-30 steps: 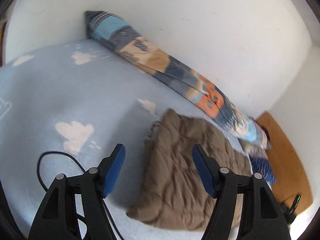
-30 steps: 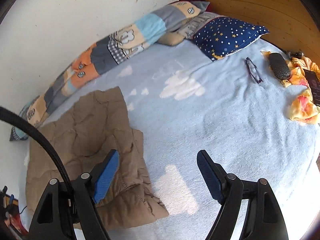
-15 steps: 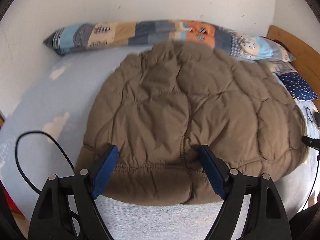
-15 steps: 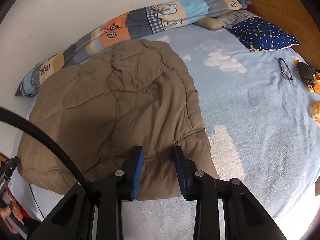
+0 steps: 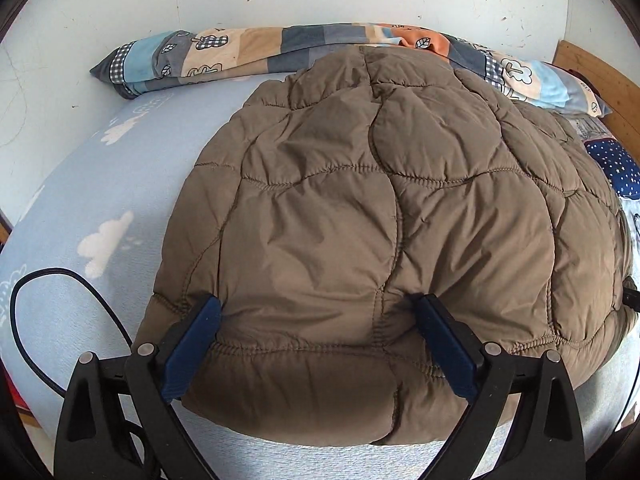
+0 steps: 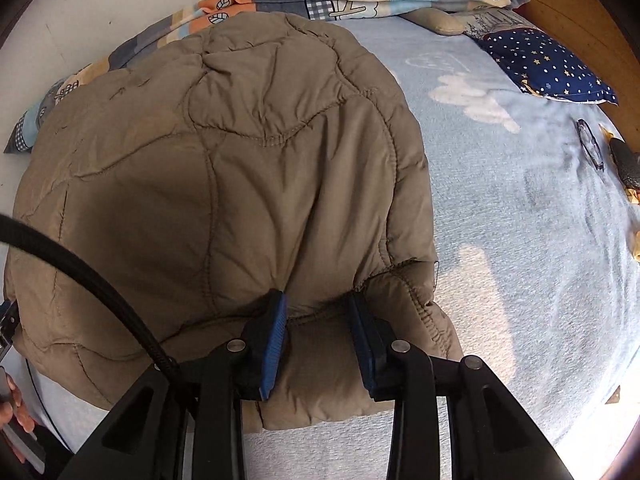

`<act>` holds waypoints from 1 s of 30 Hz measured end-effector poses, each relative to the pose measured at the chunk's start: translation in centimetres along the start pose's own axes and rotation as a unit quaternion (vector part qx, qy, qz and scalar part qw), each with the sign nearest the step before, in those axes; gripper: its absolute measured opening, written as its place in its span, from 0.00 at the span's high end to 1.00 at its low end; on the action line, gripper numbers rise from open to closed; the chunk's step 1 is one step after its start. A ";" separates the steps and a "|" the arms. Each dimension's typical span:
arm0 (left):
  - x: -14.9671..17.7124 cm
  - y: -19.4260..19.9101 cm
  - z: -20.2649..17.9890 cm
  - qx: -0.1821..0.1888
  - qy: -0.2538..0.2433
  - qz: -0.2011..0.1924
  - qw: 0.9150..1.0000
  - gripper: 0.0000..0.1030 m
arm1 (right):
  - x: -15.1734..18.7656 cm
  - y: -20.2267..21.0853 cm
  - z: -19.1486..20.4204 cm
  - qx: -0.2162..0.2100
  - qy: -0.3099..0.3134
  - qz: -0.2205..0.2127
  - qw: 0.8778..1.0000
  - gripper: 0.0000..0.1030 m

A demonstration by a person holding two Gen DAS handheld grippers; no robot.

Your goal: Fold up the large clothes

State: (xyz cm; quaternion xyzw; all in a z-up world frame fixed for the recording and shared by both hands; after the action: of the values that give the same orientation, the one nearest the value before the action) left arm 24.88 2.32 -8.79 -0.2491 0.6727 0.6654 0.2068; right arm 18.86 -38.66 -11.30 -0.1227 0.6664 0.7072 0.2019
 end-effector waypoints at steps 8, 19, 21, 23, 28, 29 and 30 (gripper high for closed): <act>-0.1 0.5 -0.1 -0.004 -0.002 -0.006 1.000 0.04 | 0.4 1.3 0.3 0.003 -0.014 -0.015 1.000 0.65; -1.3 2.9 -0.5 -0.010 0.001 -0.044 0.999 0.04 | -1.1 6.8 4.4 0.013 0.027 -0.150 0.988 0.47; -1.9 3.3 -0.8 -0.009 -0.001 -0.057 0.998 0.04 | -1.5 7.2 5.8 -0.015 0.037 -0.164 0.986 0.46; -2.4 3.5 -1.3 -0.014 -0.007 -0.069 0.998 0.04 | -1.8 7.2 7.6 -0.022 0.058 -0.171 0.983 0.44; -3.0 2.3 -2.3 -0.014 -0.013 -0.061 0.998 0.04 | -2.5 5.9 11.7 -0.043 0.096 -0.161 0.981 0.43; -3.0 1.9 -2.4 -0.014 -0.012 -0.057 0.998 0.04 | -2.5 5.6 12.3 -0.042 0.102 -0.159 0.981 0.43; -3.1 1.4 -2.4 -0.014 -0.010 -0.054 0.998 0.04 | -2.5 5.3 12.8 -0.036 0.106 -0.160 0.981 0.42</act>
State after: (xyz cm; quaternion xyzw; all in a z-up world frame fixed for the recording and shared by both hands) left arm 26.54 0.10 -5.71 -0.2815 0.6468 0.6648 0.2459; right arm 19.94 -26.42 -4.39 -0.3096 0.6301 0.6718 0.2361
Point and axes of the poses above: each gripper's, at about its wrist camera, not at the fingertips, and y roughly against the way its jaws point, z to its left, x to its underside, the point moved 3 cm from there along -y, roughly the way its jaws point, and after that the axes turned 4 degrees about y, right-handed, at the moved point
